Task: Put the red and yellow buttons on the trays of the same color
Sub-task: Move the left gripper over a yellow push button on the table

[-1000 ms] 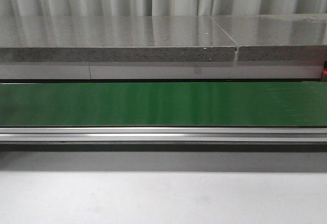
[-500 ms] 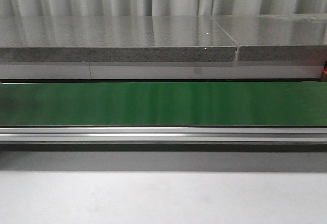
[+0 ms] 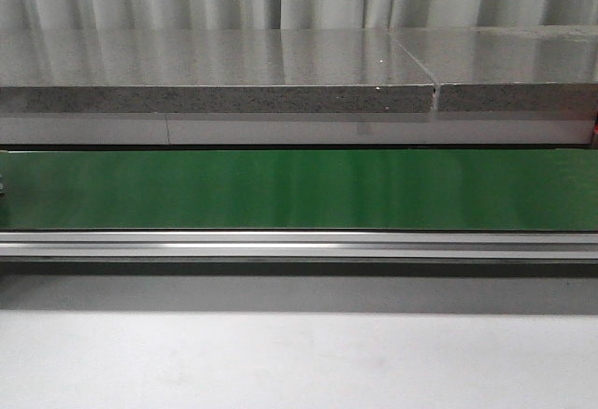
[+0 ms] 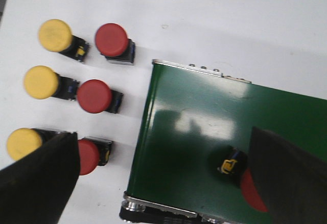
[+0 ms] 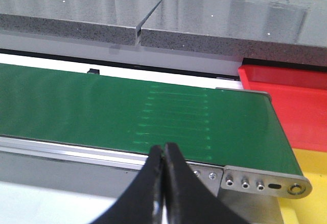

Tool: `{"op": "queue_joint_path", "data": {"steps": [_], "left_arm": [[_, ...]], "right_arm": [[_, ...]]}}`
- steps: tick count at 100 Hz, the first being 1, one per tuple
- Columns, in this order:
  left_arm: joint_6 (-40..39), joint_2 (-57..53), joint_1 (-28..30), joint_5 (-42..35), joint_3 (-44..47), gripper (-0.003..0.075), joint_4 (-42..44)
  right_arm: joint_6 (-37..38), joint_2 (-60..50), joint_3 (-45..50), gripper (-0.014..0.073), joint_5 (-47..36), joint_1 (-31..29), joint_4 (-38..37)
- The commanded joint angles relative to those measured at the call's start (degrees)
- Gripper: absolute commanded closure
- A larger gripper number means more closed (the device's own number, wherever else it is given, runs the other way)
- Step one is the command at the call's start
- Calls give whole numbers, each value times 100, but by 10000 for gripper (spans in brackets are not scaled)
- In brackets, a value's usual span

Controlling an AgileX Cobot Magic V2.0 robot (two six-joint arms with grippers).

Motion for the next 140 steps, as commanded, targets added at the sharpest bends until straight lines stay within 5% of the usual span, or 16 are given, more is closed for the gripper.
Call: {"op": "queue_joint_path", "data": {"steps": [1,64,140], "left_arm": [[-130,-496,203,-161,14,68,22],[-632,-1597,2491,-1681,3022,69,29],[-1374,-189,2561,-2290,3039,102,786]], "right_arm": [[-9,-85,-57,662,-450,6,-56],[-9,-85,-57,662,-450,6,-56],[-9,-85,-57,662,-450,6,-56]]}}
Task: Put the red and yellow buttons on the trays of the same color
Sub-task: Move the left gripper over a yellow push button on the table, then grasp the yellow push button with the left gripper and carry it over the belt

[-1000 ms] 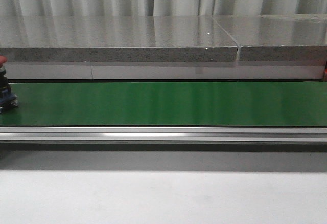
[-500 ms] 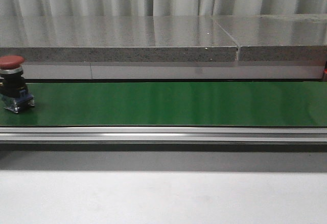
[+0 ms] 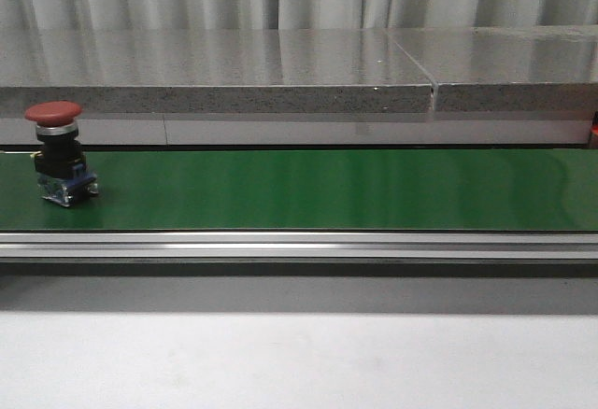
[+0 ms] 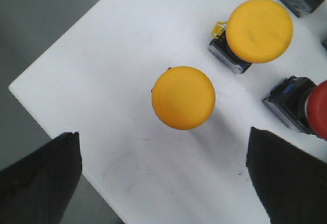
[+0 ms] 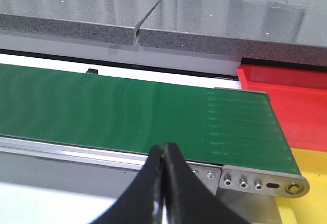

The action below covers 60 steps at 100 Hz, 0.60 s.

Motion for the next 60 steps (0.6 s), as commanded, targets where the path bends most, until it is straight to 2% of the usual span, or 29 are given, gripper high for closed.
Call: {"op": "queue_joint_path", "data": {"steps": [1,60], "left_arm": [[-112,42,9,-248,-172,102,82],[-163,1004,9,-590,-553,102,91]], "right_arm": [[-9,-85,-57,662,-450,6,-56],[-9,-85,-57,662,-450,6,-56]]}}
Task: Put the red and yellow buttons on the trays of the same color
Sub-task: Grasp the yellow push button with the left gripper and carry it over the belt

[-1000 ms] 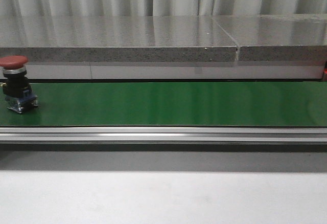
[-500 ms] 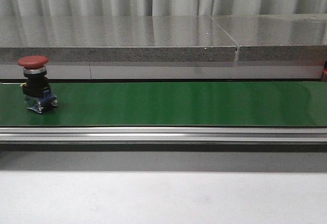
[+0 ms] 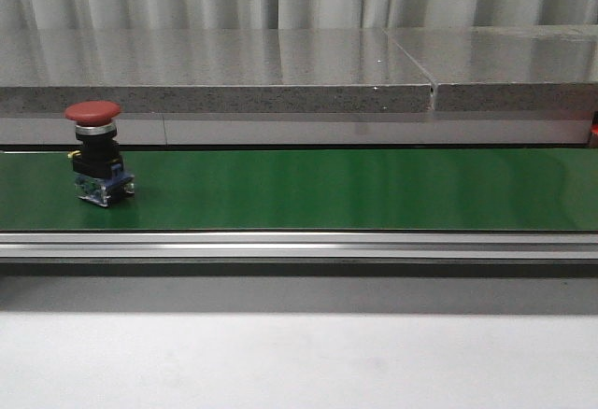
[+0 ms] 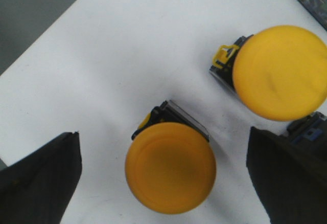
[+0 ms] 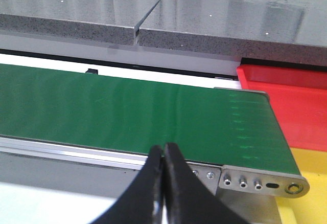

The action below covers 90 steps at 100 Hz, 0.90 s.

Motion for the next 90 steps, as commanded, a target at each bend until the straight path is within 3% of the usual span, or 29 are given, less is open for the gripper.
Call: {"op": "queue_joint_path", "data": {"steps": [1,18,25,32,51,64,90], "left_arm": [[-63,-150,9,-196,-166,102,48],[-112,-60,9,-259,-166,104,48],[-112,-55,9,-271,-166,143,48],[-112,-55,9,-278,-166,227,48],[-112,-55,9,-190,-166,563,83],[-114,-97,9,36,-166,741,107],[-123,-810,9,180,-144,739,107]], "right_arm": [[-9,-85,-57,662,-450,6,-56],[-9,-85,-57,662,-450,6,-56],[-9,-85,-57,662,-450,6,-56],[-9,-85,-57,662,-450,6,-56],[-9,-85,-57,662,-450,6,-56],[-9,-85,-57,662,-450,6,-56],[-9,-85,-57,662,-450,6,-56]]}}
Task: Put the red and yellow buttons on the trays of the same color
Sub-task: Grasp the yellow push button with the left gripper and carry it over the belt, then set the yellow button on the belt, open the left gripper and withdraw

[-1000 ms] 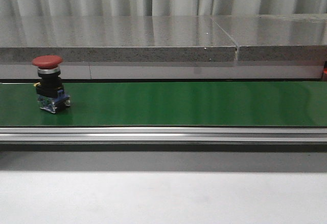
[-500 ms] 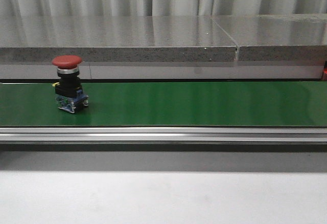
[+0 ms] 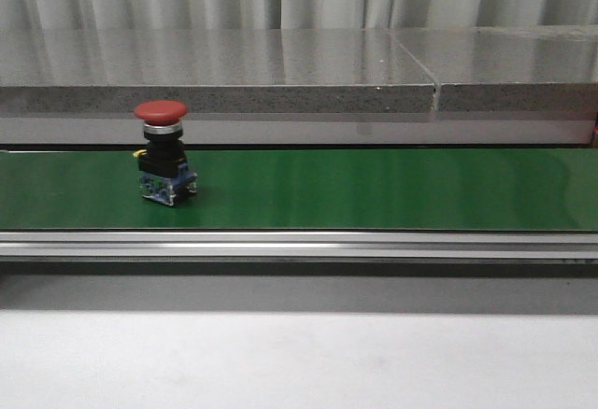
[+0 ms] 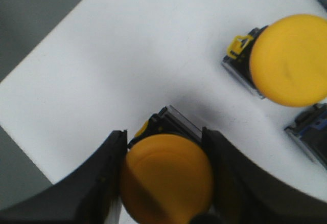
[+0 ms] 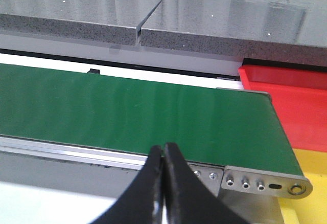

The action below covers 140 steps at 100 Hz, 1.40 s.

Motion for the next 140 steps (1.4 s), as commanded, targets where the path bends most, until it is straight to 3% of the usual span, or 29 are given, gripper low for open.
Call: {"op": "queue_joint_path", "data": {"steps": [1,23,50,93,140], "left_arm": [[-65,-589,9,-20,-136,739,55],[103,-1616,-192,248,-136,739,33],[366,-2107,-1294,462,-333,739,34],[508,-1299,-2608,744,-1119,739,-29],[898,-494,-2825,757,-1529,739,-706]], "right_arm": [[-9,-85,-57,662,-450,6,-56],[-9,-85,-57,662,-450,6,-56],[-9,-85,-57,662,-450,6,-56],[-9,-85,-57,662,-450,6,-56],[-9,-85,-57,662,-450,6,-56]]}}
